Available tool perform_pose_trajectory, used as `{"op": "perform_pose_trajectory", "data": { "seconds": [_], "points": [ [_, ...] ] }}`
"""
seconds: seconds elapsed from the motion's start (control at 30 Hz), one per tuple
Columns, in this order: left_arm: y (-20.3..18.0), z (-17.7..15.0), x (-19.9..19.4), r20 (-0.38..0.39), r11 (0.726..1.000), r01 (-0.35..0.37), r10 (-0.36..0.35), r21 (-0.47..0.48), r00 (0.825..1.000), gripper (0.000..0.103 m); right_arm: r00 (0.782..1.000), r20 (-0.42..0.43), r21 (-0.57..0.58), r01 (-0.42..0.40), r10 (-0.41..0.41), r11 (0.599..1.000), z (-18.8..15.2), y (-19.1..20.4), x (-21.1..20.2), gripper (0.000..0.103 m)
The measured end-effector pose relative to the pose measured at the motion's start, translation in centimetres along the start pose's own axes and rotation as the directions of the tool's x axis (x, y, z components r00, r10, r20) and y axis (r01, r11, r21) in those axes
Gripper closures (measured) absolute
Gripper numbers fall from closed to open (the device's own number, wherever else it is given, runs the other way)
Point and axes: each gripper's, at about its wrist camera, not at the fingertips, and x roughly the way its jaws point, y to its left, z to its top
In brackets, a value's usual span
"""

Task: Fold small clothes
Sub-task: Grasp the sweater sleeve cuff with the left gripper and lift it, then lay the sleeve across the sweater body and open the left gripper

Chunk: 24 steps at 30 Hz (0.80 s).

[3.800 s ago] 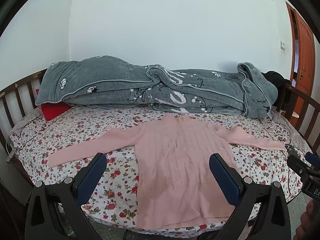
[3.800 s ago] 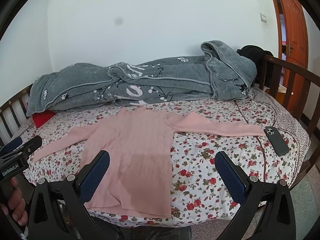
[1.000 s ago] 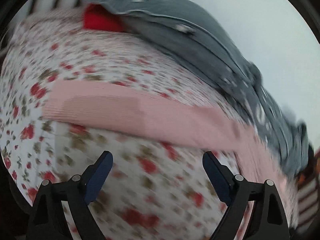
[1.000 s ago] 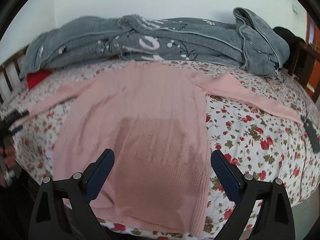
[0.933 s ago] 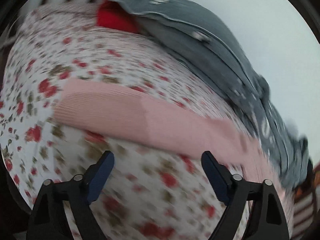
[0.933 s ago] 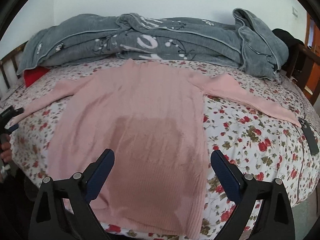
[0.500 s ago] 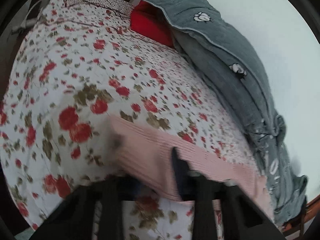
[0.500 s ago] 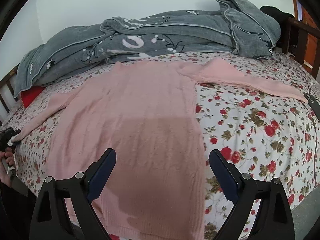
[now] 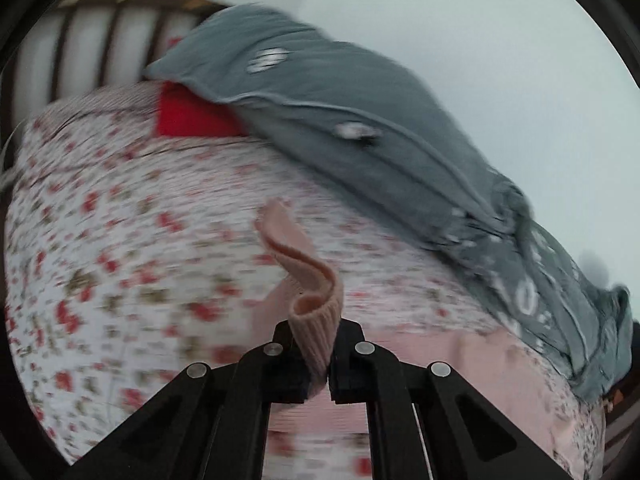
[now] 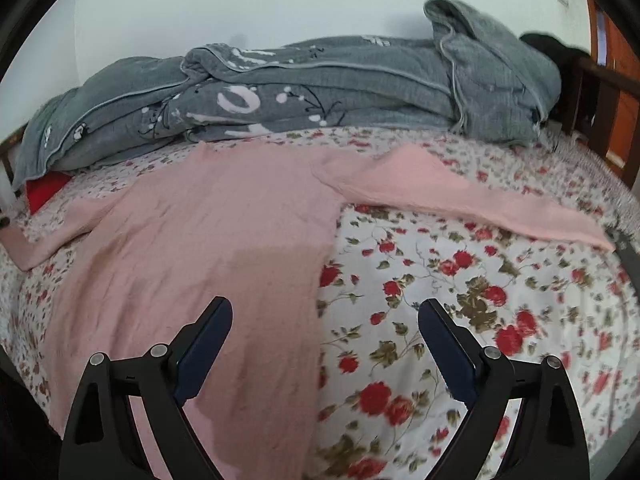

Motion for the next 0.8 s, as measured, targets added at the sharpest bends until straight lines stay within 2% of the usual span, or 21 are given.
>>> {"op": "perform_pose_trajectory", "data": {
  "seconds": [0.17,0.3,0.43,0.57,0.67,0.8],
  "points": [
    [-10.4,-1.1,0.3,-0.030,0.988,0.109,-0.106,0.105,0.994,0.097,0.999,0.011,0.027,-0.032,0.032,0.999,-0.6,-2.2,0.2,0.009],
    [-19.3,-3.3,0.8,-0.078,0.959,0.200,-0.188,0.201,0.979,0.097,0.999,0.039,0.048,-0.039,0.037,0.998,-0.8,-3.9,-0.7,0.009],
    [-28.3,-8.5,2.5,-0.189,0.903,0.323,-0.278,0.284,0.942,0.097,0.997,0.063,0.078,-0.040,0.035,0.996,-0.8,-5.9,-1.8,0.009],
    [-34.9,-14.6,4.6,-0.287,0.861,0.392,-0.306,0.323,0.908,0.097,0.997,0.069,0.107,-0.027,0.020,0.994,-0.8,-7.6,-2.6,0.009],
    [-38.4,-19.5,6.4,-0.360,0.838,0.426,-0.302,0.341,0.883,0.097,0.998,0.067,0.121,-0.013,0.005,0.993,-1.2,-8.6,-3.1,0.009],
    [-40.6,-24.8,8.3,-0.441,0.827,0.439,-0.267,0.350,0.857,0.097,0.998,0.057,0.135,0.008,-0.016,0.991,-1.9,-9.5,-3.3,0.009]
  ]
}}
